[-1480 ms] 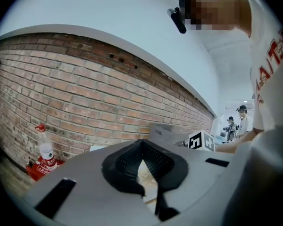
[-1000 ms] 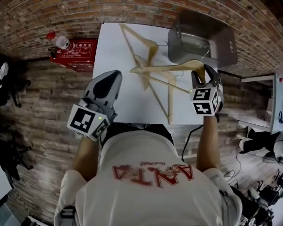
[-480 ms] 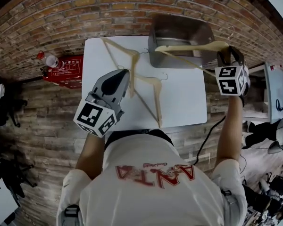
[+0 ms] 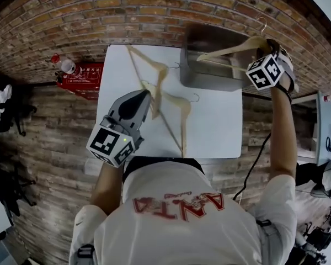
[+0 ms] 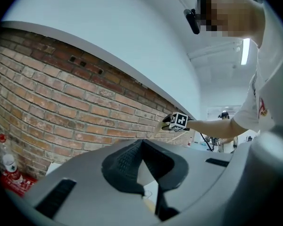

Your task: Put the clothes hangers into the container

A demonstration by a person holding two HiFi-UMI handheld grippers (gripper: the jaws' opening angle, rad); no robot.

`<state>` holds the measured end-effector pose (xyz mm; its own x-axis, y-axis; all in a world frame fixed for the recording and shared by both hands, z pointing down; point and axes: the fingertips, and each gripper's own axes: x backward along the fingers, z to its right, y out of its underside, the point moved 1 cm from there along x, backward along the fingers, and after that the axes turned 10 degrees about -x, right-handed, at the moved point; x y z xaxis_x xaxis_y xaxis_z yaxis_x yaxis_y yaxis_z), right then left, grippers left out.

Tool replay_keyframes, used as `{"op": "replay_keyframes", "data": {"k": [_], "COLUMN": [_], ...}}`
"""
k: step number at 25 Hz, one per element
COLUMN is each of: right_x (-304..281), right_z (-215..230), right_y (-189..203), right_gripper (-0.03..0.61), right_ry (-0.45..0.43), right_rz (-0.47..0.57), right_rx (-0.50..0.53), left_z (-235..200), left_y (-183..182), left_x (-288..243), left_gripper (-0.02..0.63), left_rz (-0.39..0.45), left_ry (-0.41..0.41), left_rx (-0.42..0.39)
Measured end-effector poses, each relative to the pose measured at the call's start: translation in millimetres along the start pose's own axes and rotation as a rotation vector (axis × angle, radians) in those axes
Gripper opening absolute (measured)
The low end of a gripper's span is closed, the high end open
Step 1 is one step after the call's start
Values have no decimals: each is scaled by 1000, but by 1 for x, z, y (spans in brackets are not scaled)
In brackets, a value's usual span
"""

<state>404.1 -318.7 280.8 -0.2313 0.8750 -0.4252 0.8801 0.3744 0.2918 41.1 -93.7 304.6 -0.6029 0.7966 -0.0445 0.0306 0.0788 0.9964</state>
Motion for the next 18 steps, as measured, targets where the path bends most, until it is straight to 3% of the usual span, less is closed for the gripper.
{"op": "replay_keyframes", "data": {"k": [12,18], "right_x": [-105,-131], "right_z": [-99,-134], "right_y": [-11,-9], "right_gripper": [196,196], "right_ry": [-292,-328], "right_rz": [-97,-95], "right_rx": [196,217], "left_z": [1,5], "left_y": [36,45], "left_x": [1,5], "left_gripper": [9,9], "left_rz": [-68,-89], "left_ry": [-148,-178], "left_rx": [52,63]}}
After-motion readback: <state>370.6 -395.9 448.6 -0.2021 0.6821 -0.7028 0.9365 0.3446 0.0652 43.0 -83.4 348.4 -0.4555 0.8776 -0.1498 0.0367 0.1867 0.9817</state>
